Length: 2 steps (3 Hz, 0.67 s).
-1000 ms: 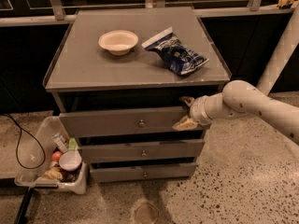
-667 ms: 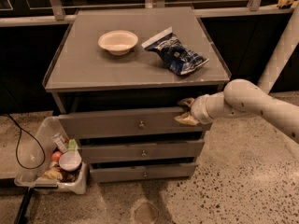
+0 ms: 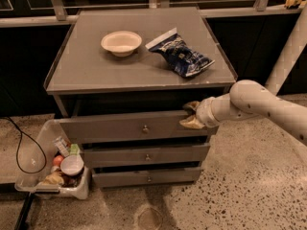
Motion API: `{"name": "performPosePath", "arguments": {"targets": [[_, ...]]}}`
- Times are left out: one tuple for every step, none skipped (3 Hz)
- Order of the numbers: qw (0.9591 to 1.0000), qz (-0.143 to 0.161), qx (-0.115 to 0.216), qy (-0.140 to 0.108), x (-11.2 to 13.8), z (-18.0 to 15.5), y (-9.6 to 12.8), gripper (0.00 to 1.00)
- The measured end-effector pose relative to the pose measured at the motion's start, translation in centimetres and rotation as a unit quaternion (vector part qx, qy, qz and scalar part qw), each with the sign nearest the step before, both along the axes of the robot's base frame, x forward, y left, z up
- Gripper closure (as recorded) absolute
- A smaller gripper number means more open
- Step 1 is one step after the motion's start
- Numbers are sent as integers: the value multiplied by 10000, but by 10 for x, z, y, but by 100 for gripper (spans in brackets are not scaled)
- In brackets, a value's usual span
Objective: Open top drawer
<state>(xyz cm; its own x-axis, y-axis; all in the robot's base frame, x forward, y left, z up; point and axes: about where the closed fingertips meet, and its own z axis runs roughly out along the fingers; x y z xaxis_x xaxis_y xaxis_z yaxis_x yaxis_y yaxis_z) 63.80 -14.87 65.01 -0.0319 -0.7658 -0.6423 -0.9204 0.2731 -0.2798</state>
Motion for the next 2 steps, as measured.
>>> {"name": "performPosePath", "arguments": {"targets": [[10000, 10, 27, 19, -10, -1, -2, 100], [10000, -7, 66, 43, -21, -1, -3, 100]]}}
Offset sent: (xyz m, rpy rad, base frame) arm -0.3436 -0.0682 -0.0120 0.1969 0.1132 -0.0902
